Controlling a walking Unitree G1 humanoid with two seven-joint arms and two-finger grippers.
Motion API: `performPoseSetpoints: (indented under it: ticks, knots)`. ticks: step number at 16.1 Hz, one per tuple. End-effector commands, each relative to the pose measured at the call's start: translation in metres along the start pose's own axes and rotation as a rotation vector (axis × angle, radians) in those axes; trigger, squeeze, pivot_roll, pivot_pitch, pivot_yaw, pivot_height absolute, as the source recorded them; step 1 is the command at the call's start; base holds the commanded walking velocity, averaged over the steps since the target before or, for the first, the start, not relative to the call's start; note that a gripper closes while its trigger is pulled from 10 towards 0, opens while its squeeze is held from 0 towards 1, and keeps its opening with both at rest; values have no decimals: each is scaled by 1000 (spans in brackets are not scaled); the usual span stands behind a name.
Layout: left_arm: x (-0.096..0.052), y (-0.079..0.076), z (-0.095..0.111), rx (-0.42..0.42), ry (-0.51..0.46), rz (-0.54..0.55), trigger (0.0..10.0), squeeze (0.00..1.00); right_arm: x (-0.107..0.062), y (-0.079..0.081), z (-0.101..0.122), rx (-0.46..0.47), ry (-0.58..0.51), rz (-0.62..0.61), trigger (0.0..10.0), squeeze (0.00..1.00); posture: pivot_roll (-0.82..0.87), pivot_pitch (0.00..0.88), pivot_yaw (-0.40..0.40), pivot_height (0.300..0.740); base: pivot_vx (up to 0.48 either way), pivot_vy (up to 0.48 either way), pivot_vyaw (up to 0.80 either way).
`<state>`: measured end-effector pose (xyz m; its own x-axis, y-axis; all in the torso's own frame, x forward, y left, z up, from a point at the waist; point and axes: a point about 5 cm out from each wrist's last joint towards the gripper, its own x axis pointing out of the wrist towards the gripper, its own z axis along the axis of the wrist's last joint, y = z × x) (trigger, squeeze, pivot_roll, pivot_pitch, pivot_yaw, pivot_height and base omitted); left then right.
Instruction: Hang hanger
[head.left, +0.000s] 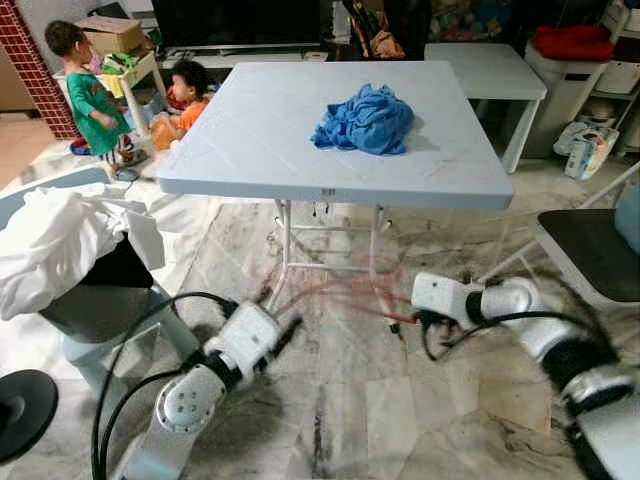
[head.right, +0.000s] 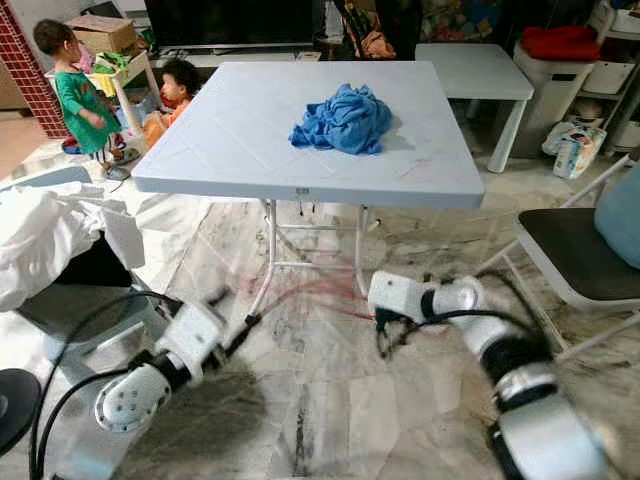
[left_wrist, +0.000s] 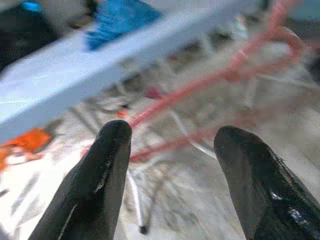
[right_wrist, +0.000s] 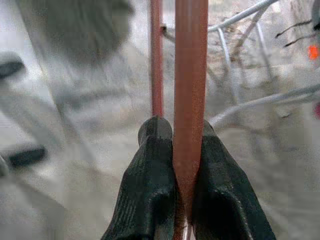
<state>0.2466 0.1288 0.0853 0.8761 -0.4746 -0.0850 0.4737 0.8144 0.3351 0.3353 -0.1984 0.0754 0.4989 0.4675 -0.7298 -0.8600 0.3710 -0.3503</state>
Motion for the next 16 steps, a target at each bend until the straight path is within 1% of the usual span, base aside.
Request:
performPoseSetpoints:
  ticks: [1, 2, 3, 4, 5, 6, 7, 9, 11, 13, 14, 15, 16]
  knots:
    - [-3, 13, 6, -46, -30, 156, 10000, 1000, -1, -3, 2, 190, -86, -66, 0, 0, -72, 0, 16, 740, 0, 0, 0]
    - [-4, 15, 7, -60, -36, 190, 10000, 1000, 0, -2, 2, 257, -110, -93, 0, 0, -74, 0, 16, 740, 0, 0, 0]
    - [-4, 19, 7, -77, -38, 253, 10000, 1000, 2, -2, 1, 389, -145, -147, 0, 0, -76, 0, 18, 740, 0, 0, 0]
    - [-3, 22, 6, -112, -34, 316, 10000, 1000, 3, -2, 0, 523, -171, -228, 0, 0, -80, 0, 21, 740, 0, 0, 0]
    - [-2, 24, 5, -140, -24, 356, 10000, 1000, 3, -1, -1, 623, -186, -279, 0, 0, -85, 0, 26, 740, 0, 0, 0]
    - [0, 23, 4, -176, -16, 370, 10000, 1000, 3, -1, 0, 745, -210, -349, 0, 0, -85, 0, 26, 740, 0, 0, 0]
    - [1, 22, 6, -187, -24, 372, 10000, 1000, 2, -1, -1, 796, -213, -435, 0, 0, -87, 0, 28, 740, 0, 0, 0]
    - [1, 21, 6, -214, -18, 393, 10000, 1000, 0, 3, 1, 871, -243, -509, 0, 0, -87, 0, 29, 740, 0, 0, 0]
    - [1, 19, 4, -272, 0, 413, 10000, 1000, -5, 11, 10, 865, -270, -600, 0, 0, -77, 0, 19, 740, 0, 0, 0]
    - [2, 19, 4, -298, 10, 416, 10000, 1000, -10, 15, 13, 876, -291, -645, 0, 0, -76, 0, 19, 740, 0, 0, 0]
    - [3, 19, 3, -315, 19, 417, 10000, 1000, -10, 16, 13, 884, -292, -654, 1843, 0, -77, 0, 23, 740, 0, 0, 0]
    - [4, 18, 2, -343, 31, 412, 10000, 0, -12, 16, 13, 892, -292, -670, 4863, 0, -77, 0, 23, 740, 0, 0, 0]
    - [5, 18, 2, -355, 35, 407, 10000, 0, -13, 16, 14, 888, -287, -676, 7176, 0, -77, 0, 23, 740, 0, 0, 0]
